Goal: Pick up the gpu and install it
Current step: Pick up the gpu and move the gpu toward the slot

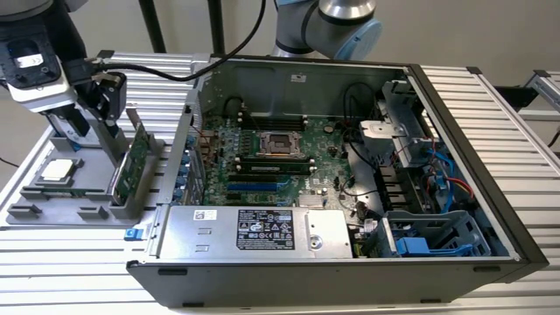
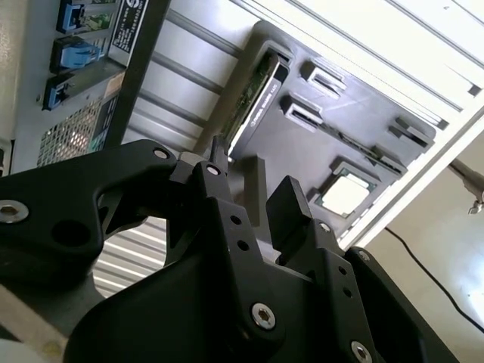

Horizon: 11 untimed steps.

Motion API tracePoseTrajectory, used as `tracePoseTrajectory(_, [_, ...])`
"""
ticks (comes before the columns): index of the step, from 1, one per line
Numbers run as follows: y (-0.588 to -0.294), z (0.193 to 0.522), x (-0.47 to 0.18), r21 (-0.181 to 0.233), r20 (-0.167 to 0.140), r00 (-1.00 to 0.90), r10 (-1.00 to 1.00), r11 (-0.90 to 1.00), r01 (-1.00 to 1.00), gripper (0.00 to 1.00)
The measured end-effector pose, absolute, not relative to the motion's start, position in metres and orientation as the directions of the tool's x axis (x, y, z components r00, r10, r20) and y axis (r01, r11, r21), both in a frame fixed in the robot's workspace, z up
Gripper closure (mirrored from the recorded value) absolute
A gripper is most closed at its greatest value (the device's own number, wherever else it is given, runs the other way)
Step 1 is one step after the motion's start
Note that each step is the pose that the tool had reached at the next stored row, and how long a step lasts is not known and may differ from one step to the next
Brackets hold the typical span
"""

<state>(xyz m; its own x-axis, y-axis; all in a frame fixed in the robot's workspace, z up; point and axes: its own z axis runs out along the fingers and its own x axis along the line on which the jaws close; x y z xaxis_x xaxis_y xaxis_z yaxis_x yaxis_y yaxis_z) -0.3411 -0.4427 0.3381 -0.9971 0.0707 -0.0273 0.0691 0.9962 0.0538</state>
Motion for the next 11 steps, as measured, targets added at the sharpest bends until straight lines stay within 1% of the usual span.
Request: tracePoseTrajectory(11, [-0.4427,0.3309,-0.3411,0.054,-0.028,-0.997,0.071,0.996,0.070,0.00])
